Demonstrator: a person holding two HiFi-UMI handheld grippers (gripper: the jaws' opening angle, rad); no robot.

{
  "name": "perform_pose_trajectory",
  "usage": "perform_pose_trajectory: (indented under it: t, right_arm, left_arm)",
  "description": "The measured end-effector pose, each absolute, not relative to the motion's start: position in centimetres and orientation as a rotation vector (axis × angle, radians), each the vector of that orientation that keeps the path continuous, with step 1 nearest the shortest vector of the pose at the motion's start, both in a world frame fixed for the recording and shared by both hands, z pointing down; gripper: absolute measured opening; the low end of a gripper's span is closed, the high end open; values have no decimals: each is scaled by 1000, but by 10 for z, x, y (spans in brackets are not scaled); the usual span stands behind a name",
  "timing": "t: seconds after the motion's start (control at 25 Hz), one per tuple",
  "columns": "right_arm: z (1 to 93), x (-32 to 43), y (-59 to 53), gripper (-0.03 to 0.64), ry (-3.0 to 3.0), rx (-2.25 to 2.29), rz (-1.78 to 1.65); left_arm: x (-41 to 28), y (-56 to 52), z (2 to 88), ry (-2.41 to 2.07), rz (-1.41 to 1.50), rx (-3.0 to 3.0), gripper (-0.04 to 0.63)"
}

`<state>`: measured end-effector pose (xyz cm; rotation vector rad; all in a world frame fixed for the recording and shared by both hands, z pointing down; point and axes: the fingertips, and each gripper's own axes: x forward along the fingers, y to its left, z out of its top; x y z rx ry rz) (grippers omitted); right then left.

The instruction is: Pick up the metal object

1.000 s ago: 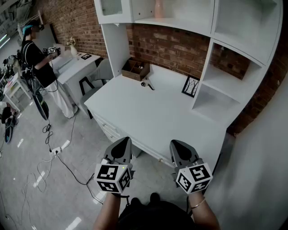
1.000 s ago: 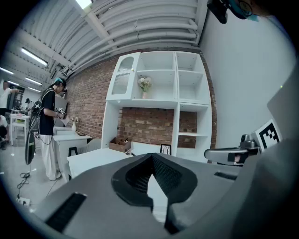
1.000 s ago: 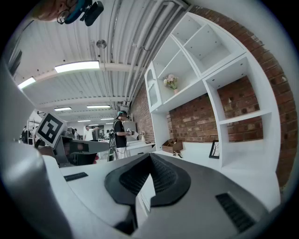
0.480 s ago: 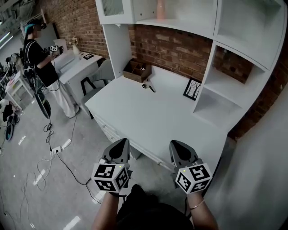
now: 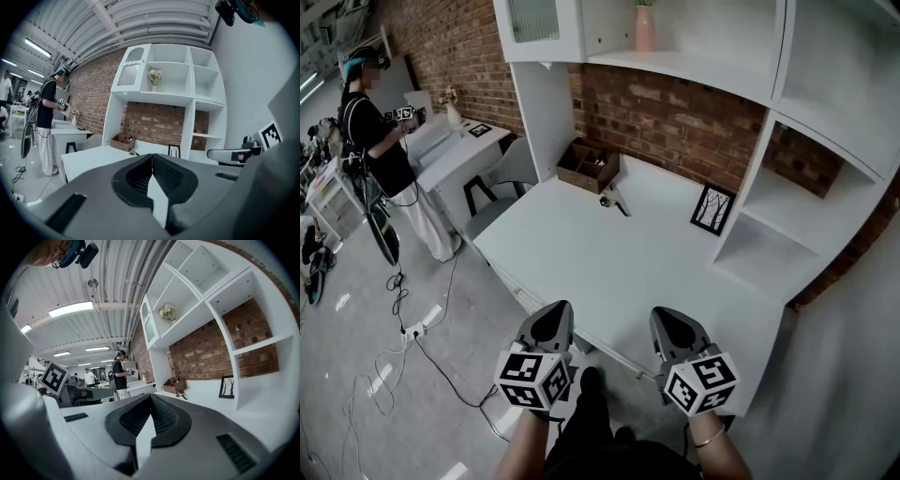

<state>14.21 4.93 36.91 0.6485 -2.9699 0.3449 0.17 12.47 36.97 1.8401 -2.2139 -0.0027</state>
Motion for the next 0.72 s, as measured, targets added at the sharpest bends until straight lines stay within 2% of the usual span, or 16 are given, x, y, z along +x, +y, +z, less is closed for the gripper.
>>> perform_pose_trajectory:
  t: [0.36, 0.44, 0.72]
  right_arm:
    - [379, 57, -16, 5, -2919, 676, 356]
    - [381, 41, -29, 5, -2906, 694, 366]
    - [390, -1, -68, 5, -2859, 759, 399]
  left_arm:
    - [-73, 44, 387, -2069, -33, 1904, 13]
    - [-90, 27, 391, -2041, -41, 1906, 45]
    - [-141, -26, 403, -1938, -107, 1906, 94]
